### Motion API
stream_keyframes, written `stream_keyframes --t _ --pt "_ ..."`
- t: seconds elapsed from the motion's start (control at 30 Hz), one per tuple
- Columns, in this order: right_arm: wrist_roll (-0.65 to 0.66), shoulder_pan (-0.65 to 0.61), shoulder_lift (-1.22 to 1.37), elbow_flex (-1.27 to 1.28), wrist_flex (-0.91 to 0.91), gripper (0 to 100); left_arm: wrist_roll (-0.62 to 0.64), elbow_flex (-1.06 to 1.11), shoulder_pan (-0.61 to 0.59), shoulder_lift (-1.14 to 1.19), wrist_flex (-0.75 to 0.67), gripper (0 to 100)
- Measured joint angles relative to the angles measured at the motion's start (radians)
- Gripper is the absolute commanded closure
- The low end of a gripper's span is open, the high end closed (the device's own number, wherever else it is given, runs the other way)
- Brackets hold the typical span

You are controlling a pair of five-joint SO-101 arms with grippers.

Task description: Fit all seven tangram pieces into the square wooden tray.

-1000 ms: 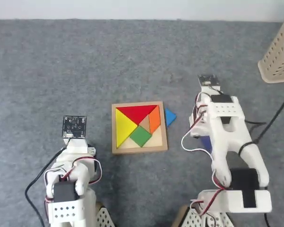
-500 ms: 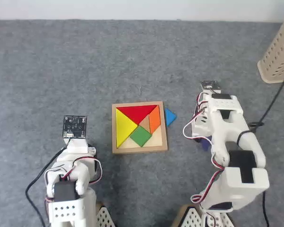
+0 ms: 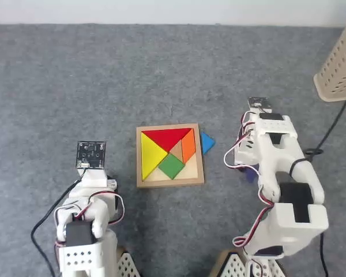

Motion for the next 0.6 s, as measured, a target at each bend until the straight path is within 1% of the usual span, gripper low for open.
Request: stream_keyframes --t 0.1,0.17,0.27,0.4,0.5,0.6 --pt "-0.017 0.000 0.000 -0.008 -0.026 79.4 0.000 0.000 0.000 0.000 0.000 99" --pt "0.023 -0.008 0.005 -0.032 -0.044 79.4 0.000 0.000 0.000 0.000 0.000 99" --pt "0.098 -0.075 0.061 -0.091 -0.048 79.3 0.000 0.000 0.000 0.000 0.000 99" --pt "0.190 -0.157 0.157 -0.216 0.015 79.3 0.000 0.000 0.000 0.000 0.000 99" --pt "0.207 -0.181 0.218 -0.304 0.064 79.3 0.000 0.000 0.000 0.000 0.000 99" --pt "0.212 -0.186 0.226 -0.354 0.101 79.3 0.000 0.000 0.000 0.000 0.000 99"
